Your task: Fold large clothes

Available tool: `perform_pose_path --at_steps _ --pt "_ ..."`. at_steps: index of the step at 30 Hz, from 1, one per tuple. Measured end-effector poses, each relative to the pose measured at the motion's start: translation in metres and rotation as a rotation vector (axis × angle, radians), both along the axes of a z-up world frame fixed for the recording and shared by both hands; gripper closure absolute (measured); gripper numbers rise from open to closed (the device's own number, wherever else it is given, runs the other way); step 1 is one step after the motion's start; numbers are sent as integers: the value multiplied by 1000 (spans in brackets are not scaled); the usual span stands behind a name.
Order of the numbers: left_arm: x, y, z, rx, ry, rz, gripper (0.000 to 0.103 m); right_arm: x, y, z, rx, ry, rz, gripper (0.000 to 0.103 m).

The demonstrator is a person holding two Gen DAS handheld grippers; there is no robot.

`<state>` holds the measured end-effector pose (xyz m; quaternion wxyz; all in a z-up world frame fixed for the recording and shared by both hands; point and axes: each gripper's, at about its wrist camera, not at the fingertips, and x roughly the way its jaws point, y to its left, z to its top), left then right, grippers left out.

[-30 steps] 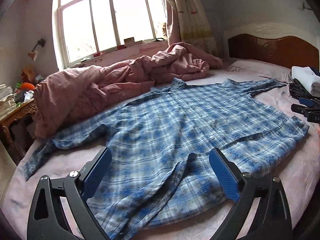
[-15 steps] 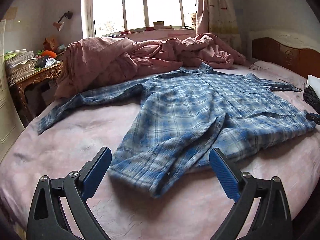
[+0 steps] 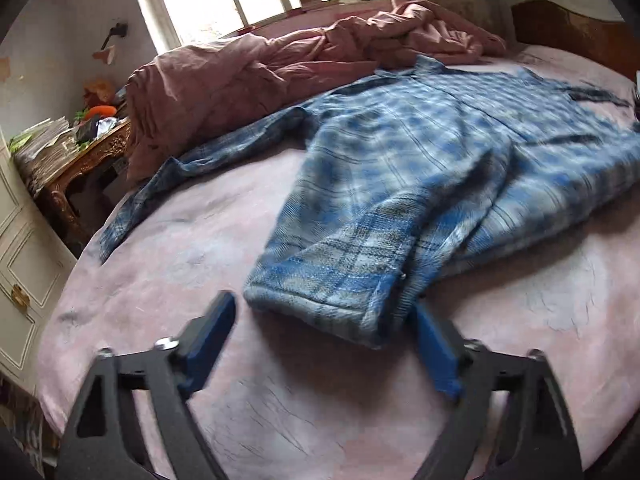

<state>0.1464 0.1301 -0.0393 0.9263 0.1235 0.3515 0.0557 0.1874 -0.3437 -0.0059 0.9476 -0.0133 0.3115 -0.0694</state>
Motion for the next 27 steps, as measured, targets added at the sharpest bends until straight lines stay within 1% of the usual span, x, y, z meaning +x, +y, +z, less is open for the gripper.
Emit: perform_pose_path --at_steps 1,4,6,7,8,9,10,11,12,13,14,15,17,18,19,20,21,22,23,24,25,26,27 --pt "3 3 4 5 -15 14 32 -1 0 1 -3 -7 0 99" --pt "17 14 17 52 -87 83 32 -2 -1 1 -4 -11 -8 99" --pt "29 24 23 36 -115 118 32 -2 0 1 -6 -15 -10 97" --pt "35 28 25 31 -129 140 32 -3 0 1 -10 -19 -13 91" --pt "41 29 26 28 -123 154 31 -4 0 1 -16 -23 -20 86" --pt "45 32 25 13 -105 158 31 -7 0 3 -23 -35 -29 72" --pt "46 35 25 -34 -90 150 31 -10 1 4 -25 -48 -29 50" --pt "46 39 26 -109 -78 133 26 -13 1 6 -26 -60 -30 39" --pt "45 43 28 -190 -63 111 18 -20 1 8 -30 -87 -33 24" --pt "45 46 28 -256 -45 85 16 -28 1 11 -34 -116 -37 20" --pt "46 46 27 -290 -23 68 16 -32 1 12 -34 -129 -37 20" --pt "47 45 24 -294 -2 71 16 -38 0 12 -27 -139 -34 18" --pt "52 42 17 -271 23 117 16 -43 -2 9 7 -120 -28 17" --pt "57 43 12 -273 34 151 18 -43 -5 6 45 -93 -21 17" --pt "62 46 8 -298 53 178 26 -41 -8 2 81 -69 -13 17" --pt "68 52 3 -363 76 191 50 -37 -12 -2 148 -33 3 17" --pt "70 57 -1 -419 90 208 57 -34 -16 -5 195 -14 16 17" --pt "70 64 -1 -461 82 228 57 -31 -20 -7 264 -3 42 17" --pt "70 69 -2 -493 76 237 57 -31 -23 -8 307 1 63 17" --pt "70 72 -1 -512 77 238 57 -28 -27 -9 375 4 90 17" --pt "68 71 -1 -518 73 235 57 -28 -31 -11 409 1 83 17" --pt "66 69 0 -511 69 228 56 -28 -33 -12 407 0 62 17" --pt "64 66 0 -500 74 218 50 -29 -34 -13 397 2 46 17"
